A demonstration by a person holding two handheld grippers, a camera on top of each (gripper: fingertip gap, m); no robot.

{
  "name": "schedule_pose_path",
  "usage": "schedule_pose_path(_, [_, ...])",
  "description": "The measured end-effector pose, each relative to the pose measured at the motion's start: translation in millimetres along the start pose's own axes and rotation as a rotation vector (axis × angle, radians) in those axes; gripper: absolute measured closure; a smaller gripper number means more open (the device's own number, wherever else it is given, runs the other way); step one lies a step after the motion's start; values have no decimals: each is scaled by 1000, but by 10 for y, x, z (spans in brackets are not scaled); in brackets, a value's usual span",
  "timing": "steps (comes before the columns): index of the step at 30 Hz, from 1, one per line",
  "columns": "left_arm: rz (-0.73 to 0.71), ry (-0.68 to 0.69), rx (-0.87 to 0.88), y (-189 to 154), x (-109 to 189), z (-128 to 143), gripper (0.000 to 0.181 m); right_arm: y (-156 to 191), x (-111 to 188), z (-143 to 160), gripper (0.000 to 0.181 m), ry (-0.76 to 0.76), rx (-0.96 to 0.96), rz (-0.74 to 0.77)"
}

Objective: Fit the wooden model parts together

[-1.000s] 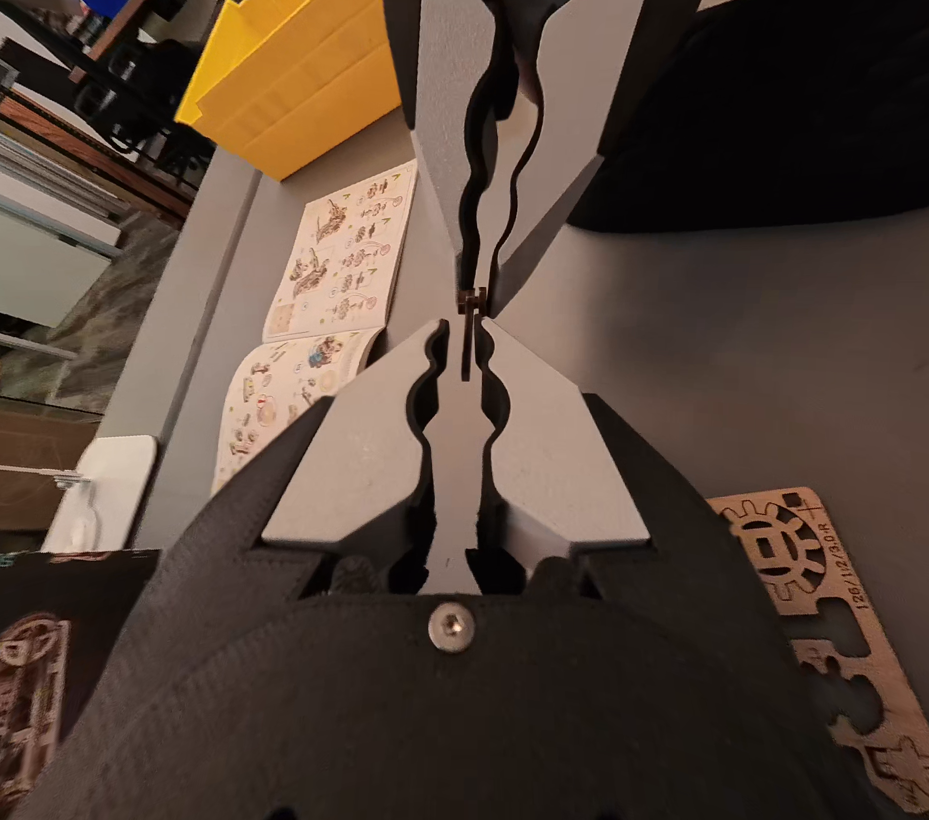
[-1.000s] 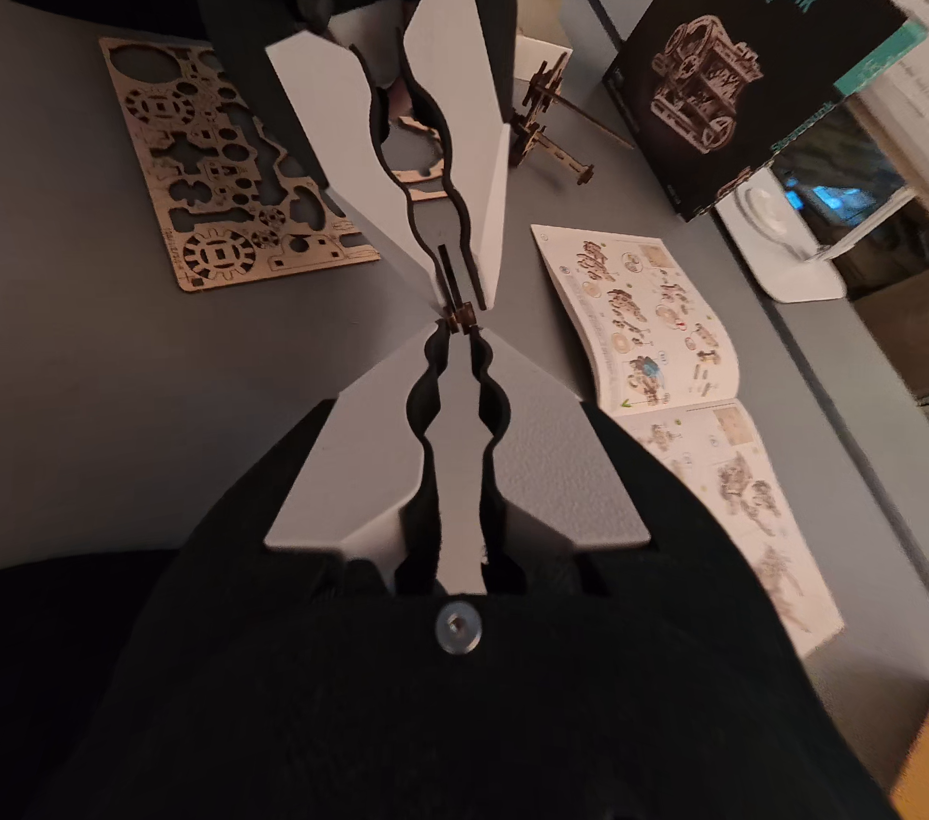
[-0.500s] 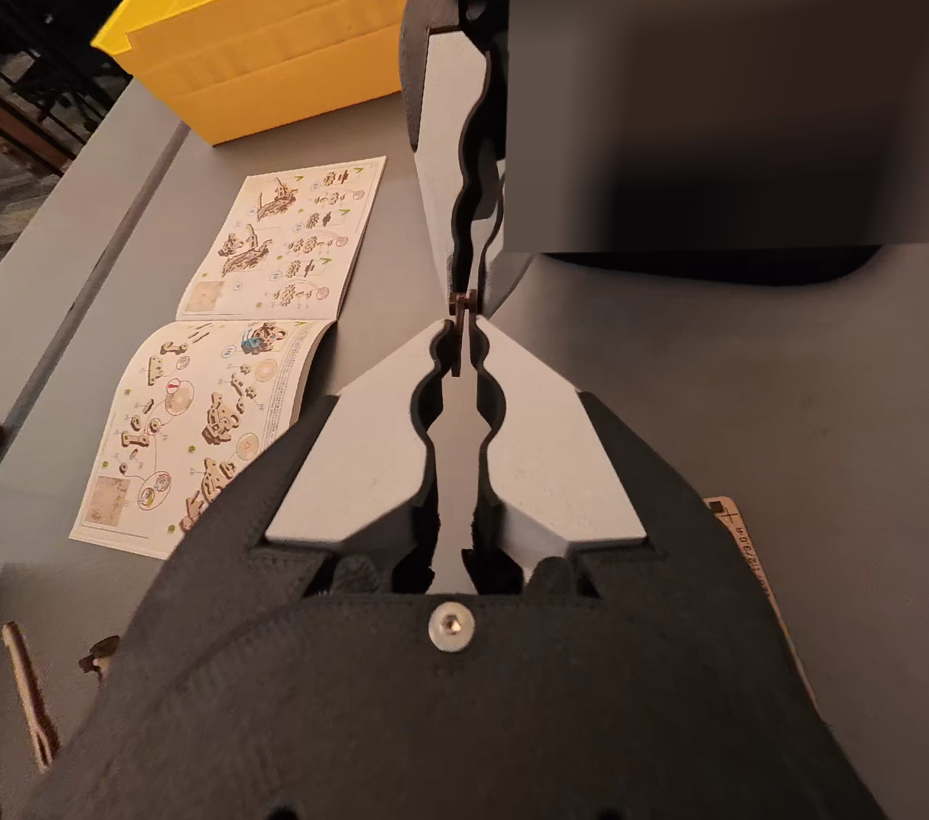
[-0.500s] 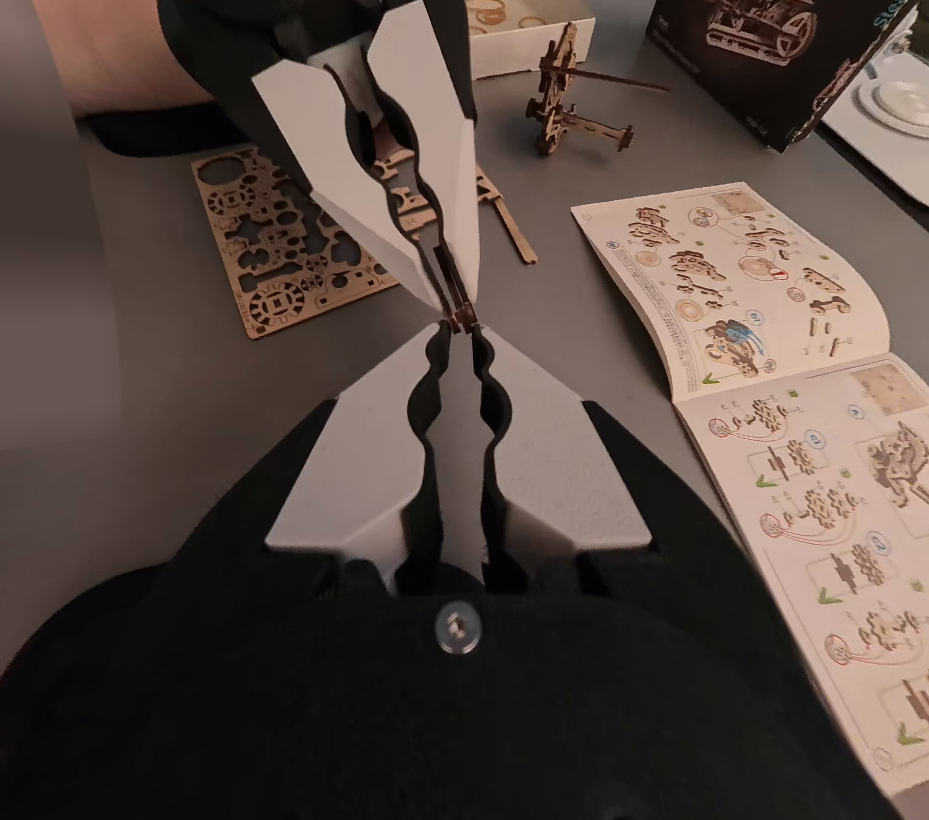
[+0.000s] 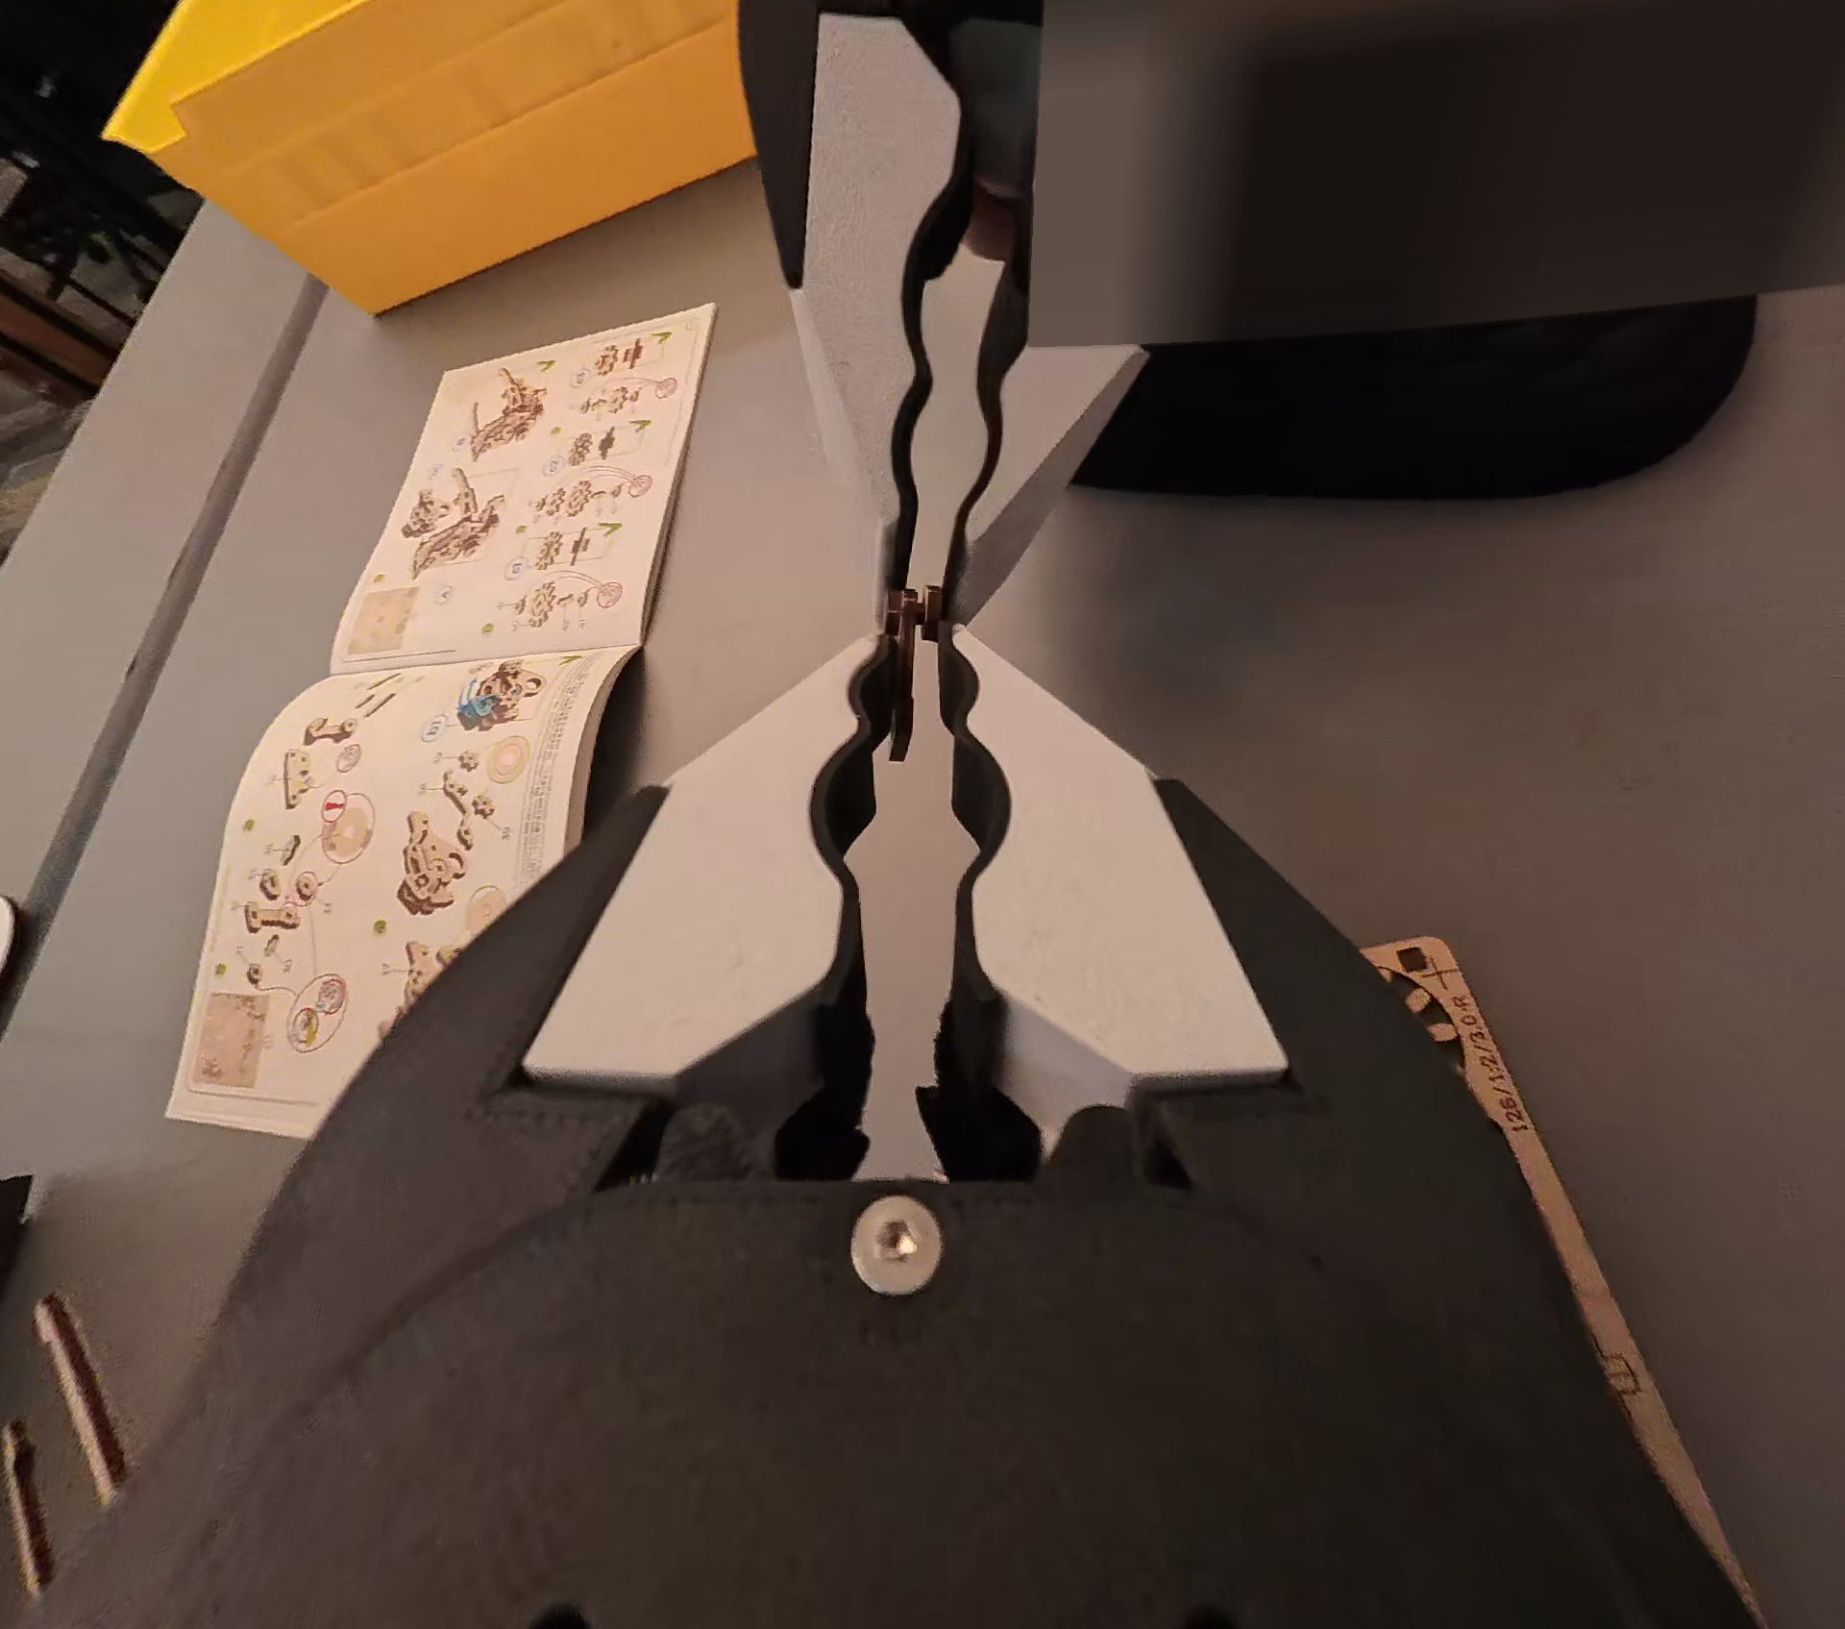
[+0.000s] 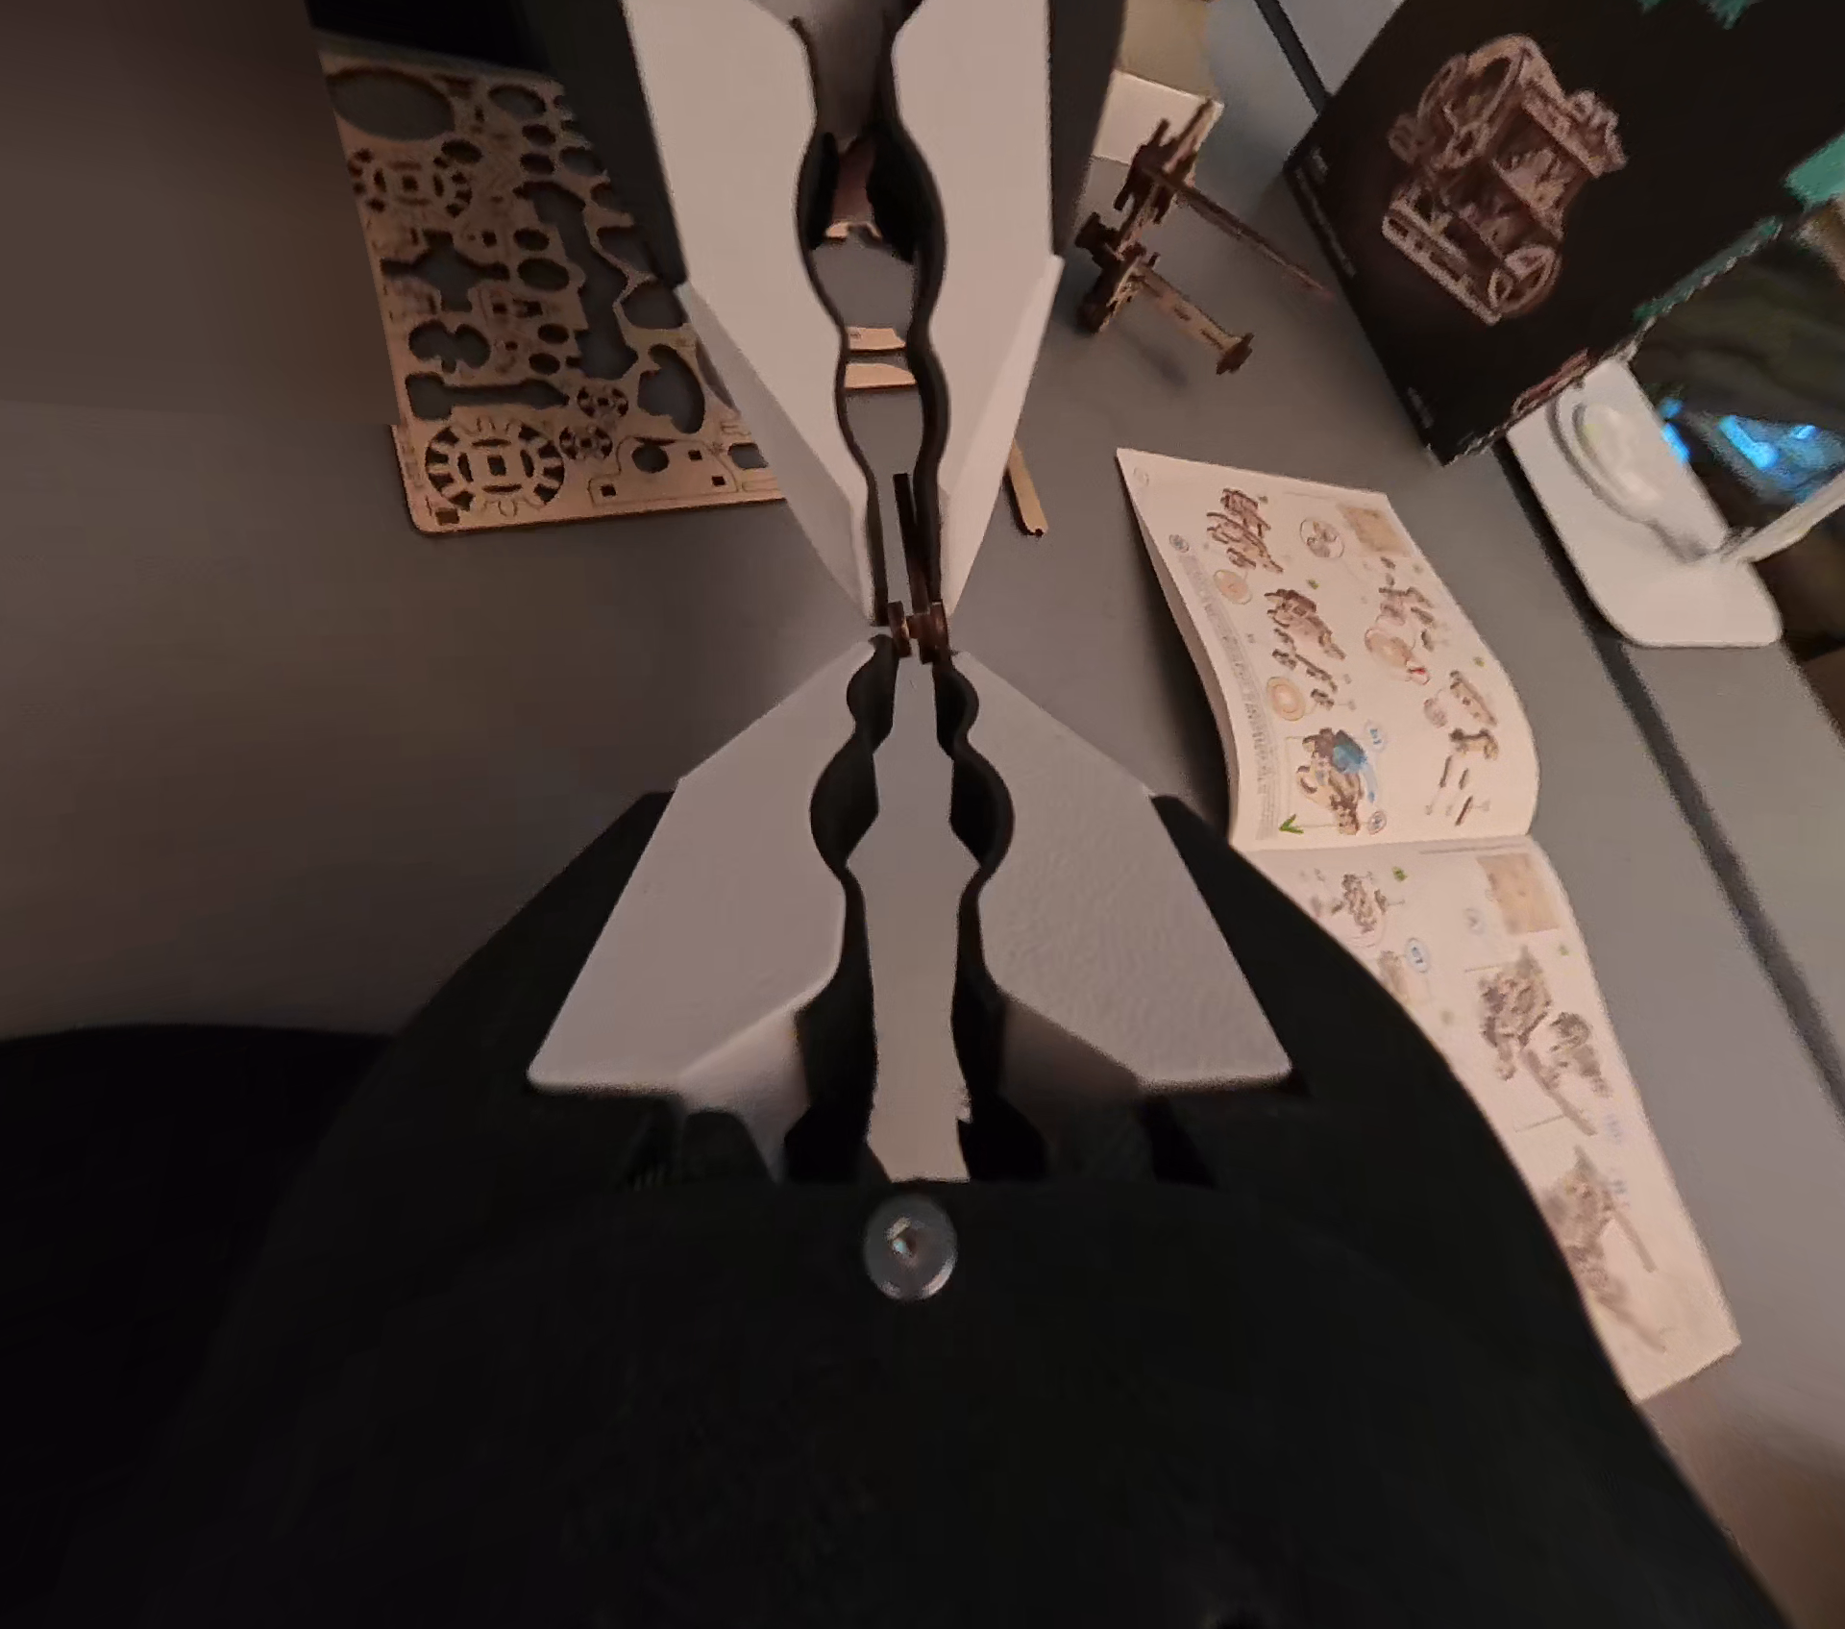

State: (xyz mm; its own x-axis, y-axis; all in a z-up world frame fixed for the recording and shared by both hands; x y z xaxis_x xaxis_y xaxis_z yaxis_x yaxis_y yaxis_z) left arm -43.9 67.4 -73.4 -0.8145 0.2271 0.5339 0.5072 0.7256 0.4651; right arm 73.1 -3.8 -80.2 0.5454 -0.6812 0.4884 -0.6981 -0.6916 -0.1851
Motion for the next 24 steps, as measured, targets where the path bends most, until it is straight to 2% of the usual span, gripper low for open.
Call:
schedule_pose_path(4, [19,-34,2,14,22,-24,175,22,48,-21,177,-24,64,9])
schedule_pose_path(10, [-69,-50,-103,-6,73,-127,176,36,146,-92,178,-63,117,59])
schedule_pose_path(13, [-79,-70,-94,3,92,-155,177,58,182,-118,178,-77,156,96])
schedule_pose_path(20, [-102,-48,-98,13,73,-167,177,29,181,-121,178,-59,103,103])
schedule_pose_path(24, [-189,-22,-178,-26,51,-143,172,0,139,-102,177,-43,61,86])
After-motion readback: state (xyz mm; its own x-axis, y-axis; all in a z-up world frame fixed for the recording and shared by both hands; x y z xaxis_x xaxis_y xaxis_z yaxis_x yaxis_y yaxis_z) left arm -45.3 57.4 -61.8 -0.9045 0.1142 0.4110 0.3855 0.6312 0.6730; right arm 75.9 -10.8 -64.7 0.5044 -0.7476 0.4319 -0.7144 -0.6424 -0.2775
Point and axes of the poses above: each gripper's, where its closed fingertips meet, x back along the fingers, z out of its underside, y = z × x across the jaws, the point moved 9 cm from there along x, back along the fingers, and after that the axes turned 12 degrees about -x, right-handed, at the moved point
